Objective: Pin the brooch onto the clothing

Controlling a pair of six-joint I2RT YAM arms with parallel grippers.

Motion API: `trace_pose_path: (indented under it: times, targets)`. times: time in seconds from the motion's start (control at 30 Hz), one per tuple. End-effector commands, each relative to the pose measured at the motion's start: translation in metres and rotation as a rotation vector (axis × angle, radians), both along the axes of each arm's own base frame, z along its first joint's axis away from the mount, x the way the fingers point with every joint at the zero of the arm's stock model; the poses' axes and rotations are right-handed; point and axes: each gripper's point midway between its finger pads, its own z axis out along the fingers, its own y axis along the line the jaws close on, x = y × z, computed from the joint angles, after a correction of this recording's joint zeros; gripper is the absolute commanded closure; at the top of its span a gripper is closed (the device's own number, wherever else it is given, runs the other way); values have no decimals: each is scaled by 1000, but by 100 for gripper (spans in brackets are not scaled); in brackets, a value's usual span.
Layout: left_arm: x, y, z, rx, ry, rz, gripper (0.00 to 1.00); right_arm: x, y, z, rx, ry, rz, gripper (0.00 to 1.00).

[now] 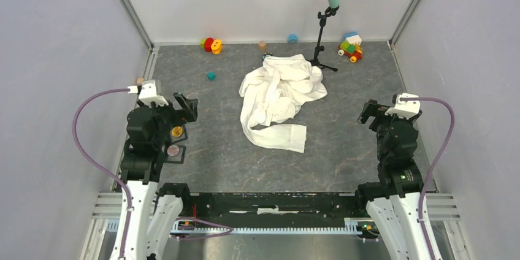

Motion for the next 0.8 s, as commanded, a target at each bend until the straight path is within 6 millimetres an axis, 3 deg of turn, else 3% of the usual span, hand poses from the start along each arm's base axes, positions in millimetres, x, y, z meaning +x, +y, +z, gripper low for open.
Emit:
trace_pose_path:
  times: [0.0, 0.27, 0.47, 0.6, 0.77]
  targets:
    - [6, -4, 4, -41, -4, -6, 0, 2, 1, 3, -6, 0, 6, 2]
    - [13, -10, -9, -89, 49, -20, 0, 4, 3, -2, 5, 6, 16, 2]
    - [8, -13, -15, -62, 42, -53, 0, 10, 17, -11, 25, 22, 86, 2]
    - [4, -45, -23, -60, 47, -257, 0, 18, 50, -27, 40, 53, 274, 2]
    - [2, -67, -38, -63, 126, -340, 0, 20, 103, -72, 144, 167, 550, 3]
